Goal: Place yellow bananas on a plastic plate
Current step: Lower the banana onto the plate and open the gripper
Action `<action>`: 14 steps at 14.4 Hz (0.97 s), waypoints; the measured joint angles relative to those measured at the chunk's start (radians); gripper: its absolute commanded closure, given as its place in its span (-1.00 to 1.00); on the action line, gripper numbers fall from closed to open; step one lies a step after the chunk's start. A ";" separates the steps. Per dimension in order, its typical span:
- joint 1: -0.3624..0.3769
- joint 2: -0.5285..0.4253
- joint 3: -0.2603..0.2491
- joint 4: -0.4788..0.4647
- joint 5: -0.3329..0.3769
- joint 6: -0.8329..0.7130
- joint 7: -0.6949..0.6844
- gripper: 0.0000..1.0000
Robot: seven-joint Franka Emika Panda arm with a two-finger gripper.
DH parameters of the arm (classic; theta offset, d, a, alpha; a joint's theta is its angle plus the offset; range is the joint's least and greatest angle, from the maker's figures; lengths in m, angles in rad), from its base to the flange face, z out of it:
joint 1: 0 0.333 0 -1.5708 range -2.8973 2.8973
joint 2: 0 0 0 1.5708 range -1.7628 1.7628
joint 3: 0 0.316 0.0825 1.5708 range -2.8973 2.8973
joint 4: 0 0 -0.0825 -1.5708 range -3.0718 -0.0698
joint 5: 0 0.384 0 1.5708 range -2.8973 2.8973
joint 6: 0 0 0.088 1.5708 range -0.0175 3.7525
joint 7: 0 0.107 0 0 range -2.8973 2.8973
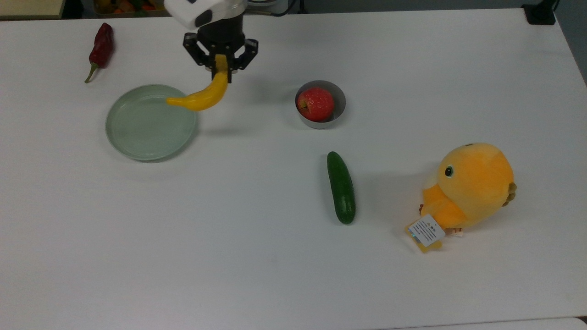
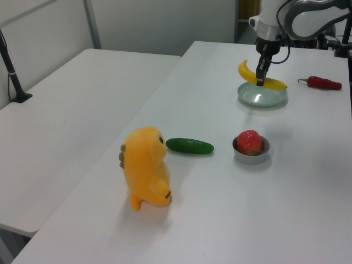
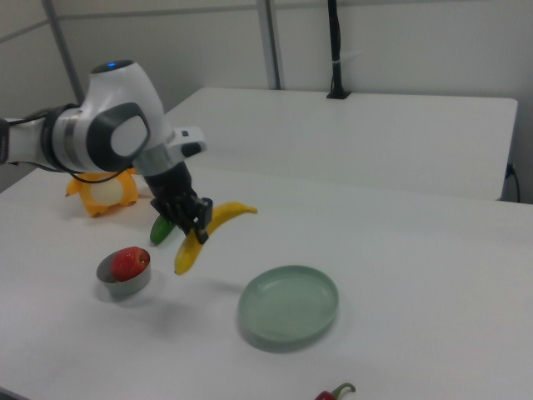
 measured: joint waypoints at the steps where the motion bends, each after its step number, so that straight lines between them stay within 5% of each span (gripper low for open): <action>1: -0.014 0.015 -0.005 0.004 0.000 0.000 0.001 0.99; 7: -0.117 0.146 -0.011 0.027 0.000 0.070 0.009 0.81; 8: -0.123 0.158 -0.012 0.028 0.000 0.081 0.010 0.51; 10: -0.138 0.175 -0.014 0.031 0.000 0.088 0.010 -0.66; 11: -0.143 0.179 -0.015 0.033 0.000 0.088 0.010 -1.00; 14: -0.148 0.182 -0.015 0.037 0.000 0.088 0.010 -1.00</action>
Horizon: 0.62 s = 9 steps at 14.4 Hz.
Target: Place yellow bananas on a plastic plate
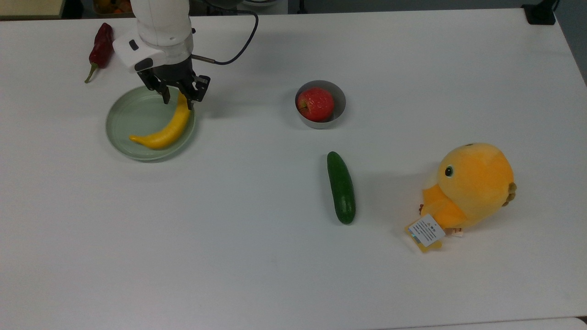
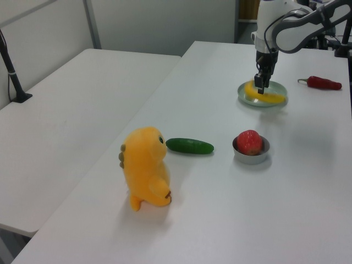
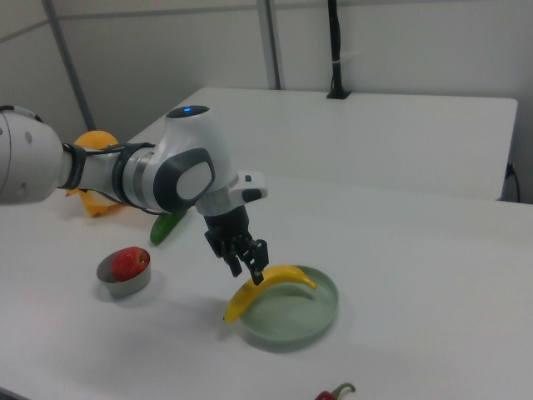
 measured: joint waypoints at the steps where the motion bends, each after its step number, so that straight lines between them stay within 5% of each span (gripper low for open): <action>1: 0.000 0.000 0.000 0.001 0.000 0.000 0.000 -1.00; 9: 0.027 -0.075 0.003 0.099 0.058 -0.124 0.023 -1.00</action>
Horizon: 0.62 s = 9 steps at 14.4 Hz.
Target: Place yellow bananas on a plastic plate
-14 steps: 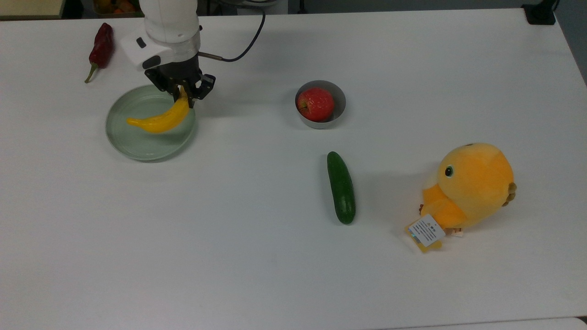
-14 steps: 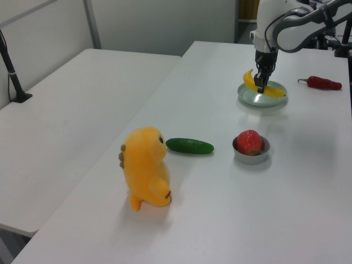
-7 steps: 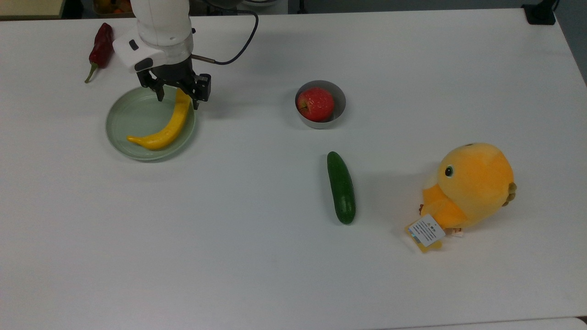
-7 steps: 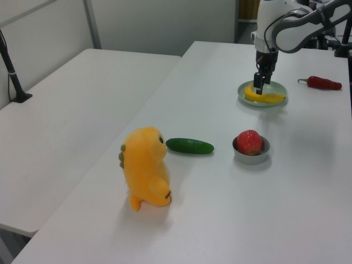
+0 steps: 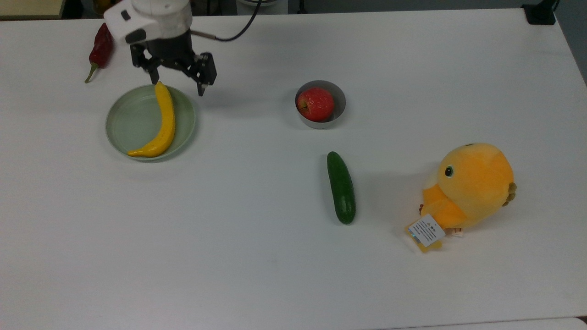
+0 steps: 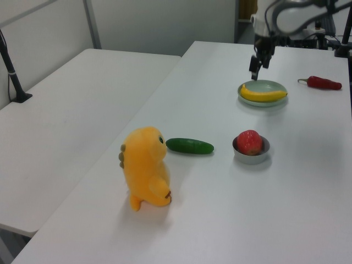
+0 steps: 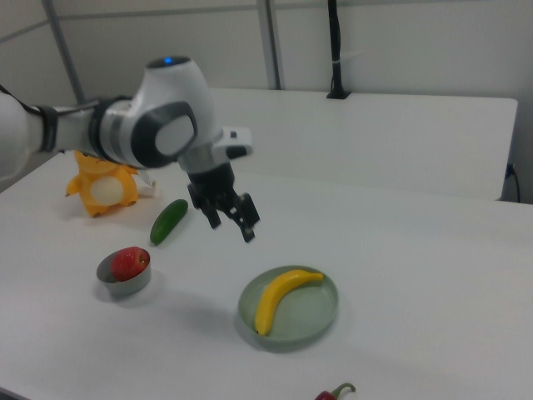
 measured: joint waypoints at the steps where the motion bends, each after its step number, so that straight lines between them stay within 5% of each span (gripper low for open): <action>1: 0.010 -0.019 0.001 0.019 0.024 -0.031 0.000 -1.00; 9: 0.133 -0.111 0.124 0.087 0.089 -0.164 0.098 -1.00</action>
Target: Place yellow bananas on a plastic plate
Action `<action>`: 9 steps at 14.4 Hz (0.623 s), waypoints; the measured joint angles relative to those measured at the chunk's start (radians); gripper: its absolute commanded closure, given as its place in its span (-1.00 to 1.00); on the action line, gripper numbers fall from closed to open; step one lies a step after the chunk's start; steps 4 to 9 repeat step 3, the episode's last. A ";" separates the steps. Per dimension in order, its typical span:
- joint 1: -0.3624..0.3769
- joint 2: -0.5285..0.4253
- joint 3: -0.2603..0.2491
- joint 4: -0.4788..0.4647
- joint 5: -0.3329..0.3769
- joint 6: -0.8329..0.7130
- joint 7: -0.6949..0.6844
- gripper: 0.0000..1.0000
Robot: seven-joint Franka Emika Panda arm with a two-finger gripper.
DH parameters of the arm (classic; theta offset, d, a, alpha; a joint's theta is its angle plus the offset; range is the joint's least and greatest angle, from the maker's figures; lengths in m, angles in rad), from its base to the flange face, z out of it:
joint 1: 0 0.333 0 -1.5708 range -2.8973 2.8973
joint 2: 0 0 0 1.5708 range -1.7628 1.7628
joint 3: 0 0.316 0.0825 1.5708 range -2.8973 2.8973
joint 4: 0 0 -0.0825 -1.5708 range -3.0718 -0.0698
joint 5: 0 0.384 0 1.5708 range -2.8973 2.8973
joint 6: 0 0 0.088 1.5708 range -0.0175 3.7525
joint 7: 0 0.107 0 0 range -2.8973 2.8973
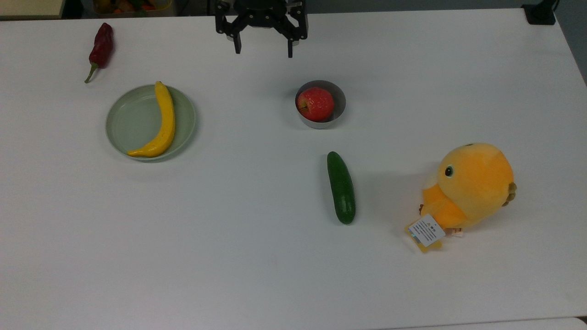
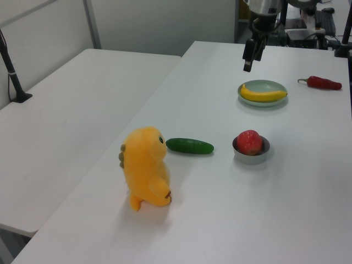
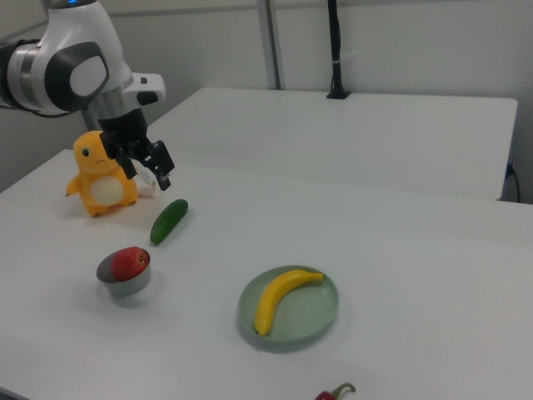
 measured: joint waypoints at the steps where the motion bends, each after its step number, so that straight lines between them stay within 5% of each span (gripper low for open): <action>1: 0.011 0.003 0.001 -0.001 0.002 -0.002 0.001 -1.00; 9: 0.019 0.007 0.001 -0.002 0.004 -0.008 0.001 -1.00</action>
